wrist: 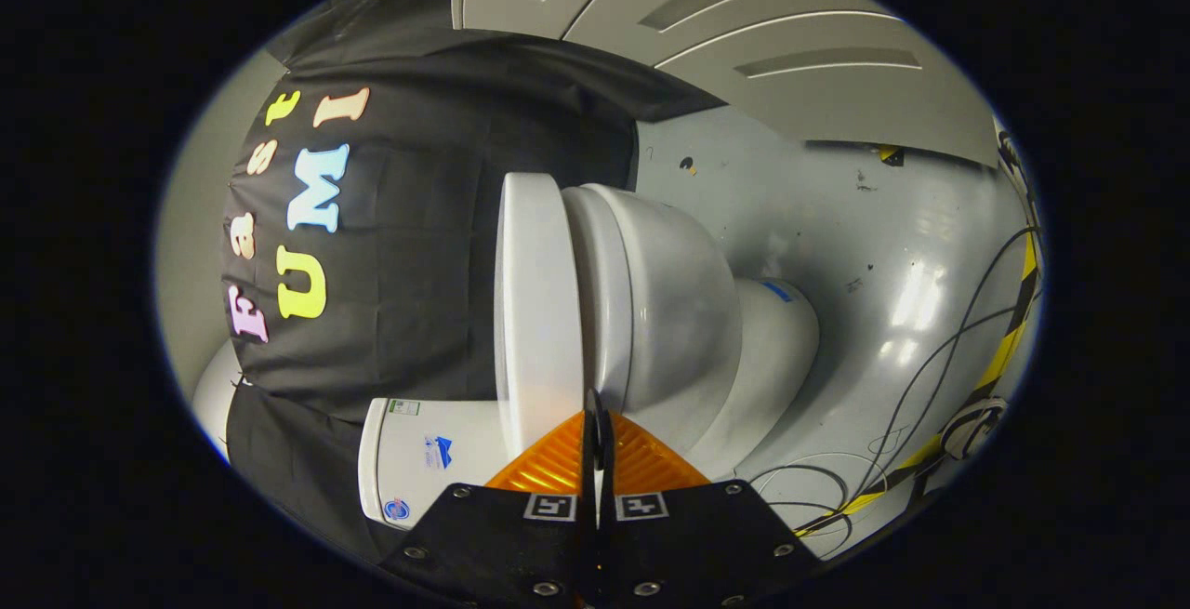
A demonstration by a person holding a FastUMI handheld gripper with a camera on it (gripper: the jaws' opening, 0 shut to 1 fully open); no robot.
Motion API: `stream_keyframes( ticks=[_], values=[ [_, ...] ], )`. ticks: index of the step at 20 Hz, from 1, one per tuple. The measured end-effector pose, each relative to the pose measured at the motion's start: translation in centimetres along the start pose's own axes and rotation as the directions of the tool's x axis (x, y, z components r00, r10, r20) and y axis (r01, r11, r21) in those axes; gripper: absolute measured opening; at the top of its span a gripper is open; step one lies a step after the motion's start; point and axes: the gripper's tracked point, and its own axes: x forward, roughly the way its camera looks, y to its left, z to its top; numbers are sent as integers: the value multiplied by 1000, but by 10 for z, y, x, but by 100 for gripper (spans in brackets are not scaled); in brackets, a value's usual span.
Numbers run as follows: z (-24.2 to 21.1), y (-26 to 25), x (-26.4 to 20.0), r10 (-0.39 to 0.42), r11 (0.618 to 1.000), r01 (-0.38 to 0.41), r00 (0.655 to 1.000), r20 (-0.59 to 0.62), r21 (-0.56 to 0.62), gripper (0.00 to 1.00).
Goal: Open the toilet lid.
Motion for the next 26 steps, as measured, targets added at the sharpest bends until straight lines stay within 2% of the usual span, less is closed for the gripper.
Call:
stream_keyframes(
  ticks=[4, 11, 18, 23, 26],
  values=[
    [2, 1, -1, -60, 994, 59, 998, -8, -88, 0],
    [2, 6, -4, -128, 985, 128, 992, 9, -117, 0],
    [1, 24, -12, -176, 961, 179, 984, 33, -211, 0],
    [2, 51, -21, -198, 930, 220, 975, 103, -294, 0],
    [-1, 71, -28, -214, 886, 251, 967, 138, -390, 0]
  ],
)
